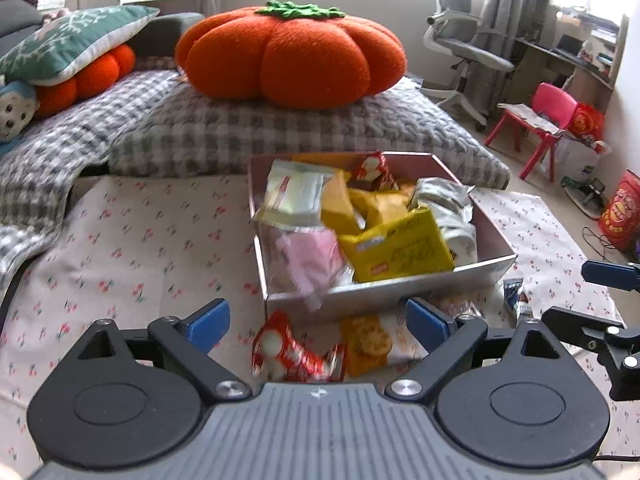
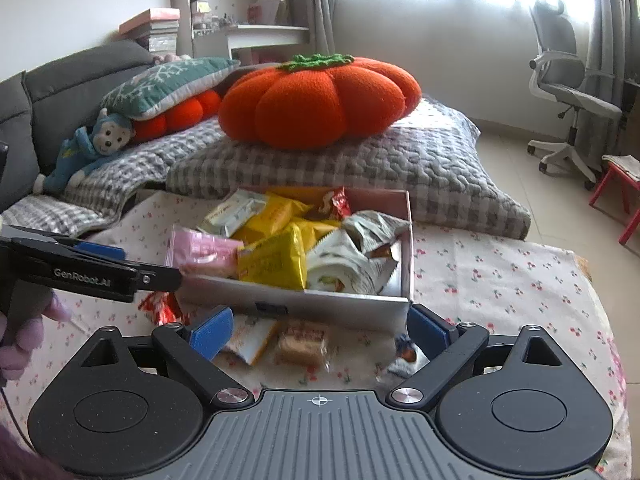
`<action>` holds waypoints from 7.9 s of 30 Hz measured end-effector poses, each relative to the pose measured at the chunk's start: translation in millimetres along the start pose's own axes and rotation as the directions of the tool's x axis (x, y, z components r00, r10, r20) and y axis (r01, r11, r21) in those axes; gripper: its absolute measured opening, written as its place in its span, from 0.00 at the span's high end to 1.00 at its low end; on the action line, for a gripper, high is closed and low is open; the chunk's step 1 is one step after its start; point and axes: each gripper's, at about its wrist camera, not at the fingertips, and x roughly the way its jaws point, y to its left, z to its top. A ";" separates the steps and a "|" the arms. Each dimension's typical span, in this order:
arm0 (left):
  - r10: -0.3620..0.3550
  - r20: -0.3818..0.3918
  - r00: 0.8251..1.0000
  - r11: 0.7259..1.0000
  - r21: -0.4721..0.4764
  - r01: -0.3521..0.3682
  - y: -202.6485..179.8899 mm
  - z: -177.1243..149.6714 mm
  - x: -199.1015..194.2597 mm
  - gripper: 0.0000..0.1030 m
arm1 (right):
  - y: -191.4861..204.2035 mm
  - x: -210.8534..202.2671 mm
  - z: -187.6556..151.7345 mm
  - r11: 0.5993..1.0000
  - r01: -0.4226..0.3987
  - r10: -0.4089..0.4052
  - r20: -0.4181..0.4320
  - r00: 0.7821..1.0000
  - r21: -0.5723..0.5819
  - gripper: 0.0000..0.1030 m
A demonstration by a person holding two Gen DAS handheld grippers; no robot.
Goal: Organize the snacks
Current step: 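Withdraw both tools from the box toward the remaining snacks, then grasp the red candy with the left tool while the right tool grasps the truffle chocolate, then carry the red candy and truffle chocolate into the box and open both tools, then withdraw both tools from the box toward the last two snacks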
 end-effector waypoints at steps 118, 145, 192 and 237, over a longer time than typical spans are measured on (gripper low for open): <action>-0.078 -0.055 0.995 0.944 -0.324 0.057 3.4 -67.5 10.3 0.70 | -25.4 53.7 -52.6 0.993 0.101 -0.094 -0.108 0.990 0.055 0.74; -0.106 0.079 0.991 0.968 -0.218 0.121 -24.5 -18.8 -13.6 0.70 | -43.1 26.5 -0.7 0.984 0.020 -0.026 0.031 0.999 0.179 0.78; 0.051 0.034 0.998 0.987 -0.155 -0.045 -36.7 64.4 63.5 0.40 | -72.9 73.2 17.7 0.946 -0.053 0.043 0.037 0.998 0.321 0.58; 0.037 0.001 0.999 0.996 -0.079 -0.037 -31.8 -39.6 1.0 0.01 | -24.2 13.5 -40.8 0.984 0.073 -0.064 -0.059 0.996 0.163 0.09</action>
